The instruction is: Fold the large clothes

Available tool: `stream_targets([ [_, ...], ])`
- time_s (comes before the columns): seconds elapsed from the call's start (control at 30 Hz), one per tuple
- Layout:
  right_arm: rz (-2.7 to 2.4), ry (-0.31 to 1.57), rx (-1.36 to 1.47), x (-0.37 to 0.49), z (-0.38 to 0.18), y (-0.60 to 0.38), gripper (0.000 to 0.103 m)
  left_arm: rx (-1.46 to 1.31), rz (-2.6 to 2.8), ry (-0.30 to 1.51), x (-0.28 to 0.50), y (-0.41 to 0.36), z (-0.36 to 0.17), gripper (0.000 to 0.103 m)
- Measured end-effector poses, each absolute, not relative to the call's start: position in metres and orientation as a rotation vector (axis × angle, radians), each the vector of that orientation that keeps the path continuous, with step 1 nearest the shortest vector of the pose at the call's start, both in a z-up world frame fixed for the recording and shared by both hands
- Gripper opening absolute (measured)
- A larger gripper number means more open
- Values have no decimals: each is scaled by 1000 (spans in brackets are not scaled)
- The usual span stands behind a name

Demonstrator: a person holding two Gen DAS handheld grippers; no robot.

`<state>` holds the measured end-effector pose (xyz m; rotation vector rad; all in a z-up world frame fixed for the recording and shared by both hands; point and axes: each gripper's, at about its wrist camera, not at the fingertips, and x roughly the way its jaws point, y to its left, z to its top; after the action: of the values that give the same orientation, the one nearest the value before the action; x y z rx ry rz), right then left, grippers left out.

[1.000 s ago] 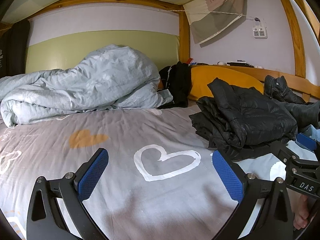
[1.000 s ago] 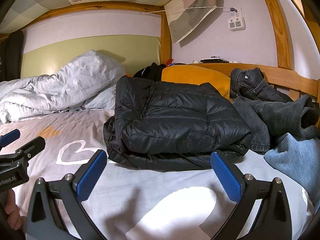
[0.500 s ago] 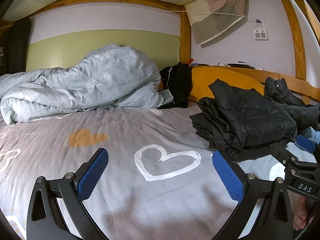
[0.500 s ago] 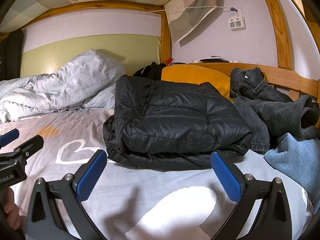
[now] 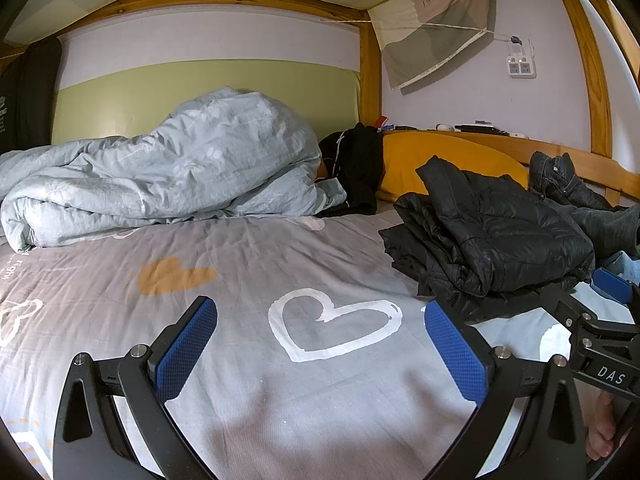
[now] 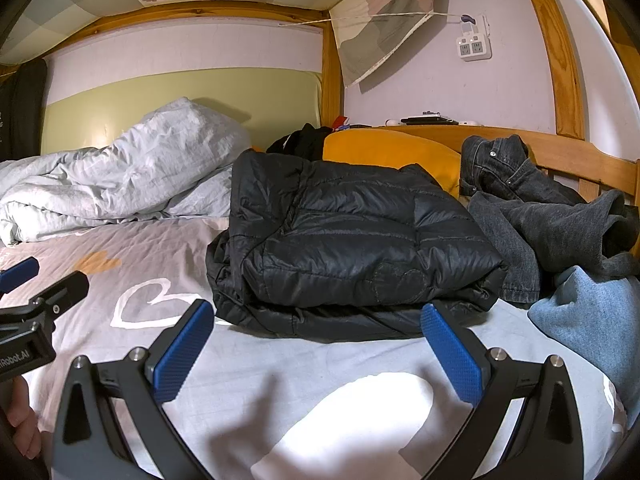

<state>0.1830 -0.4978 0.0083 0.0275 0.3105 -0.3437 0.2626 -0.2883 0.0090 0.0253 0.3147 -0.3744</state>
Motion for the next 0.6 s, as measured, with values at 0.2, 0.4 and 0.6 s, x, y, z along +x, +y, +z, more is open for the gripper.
stream_targets([
  [0.2,-343,312,27,183,8,-498,103,22,-376,318,263,-288,8,103],
  [0.4,-343,314,27,184,7,-498,103,26,-377,320,263,-288,8,103],
  [0.6,-342,316,27,184,7,-499,103,27,-376,321,263,-288,8,103],
])
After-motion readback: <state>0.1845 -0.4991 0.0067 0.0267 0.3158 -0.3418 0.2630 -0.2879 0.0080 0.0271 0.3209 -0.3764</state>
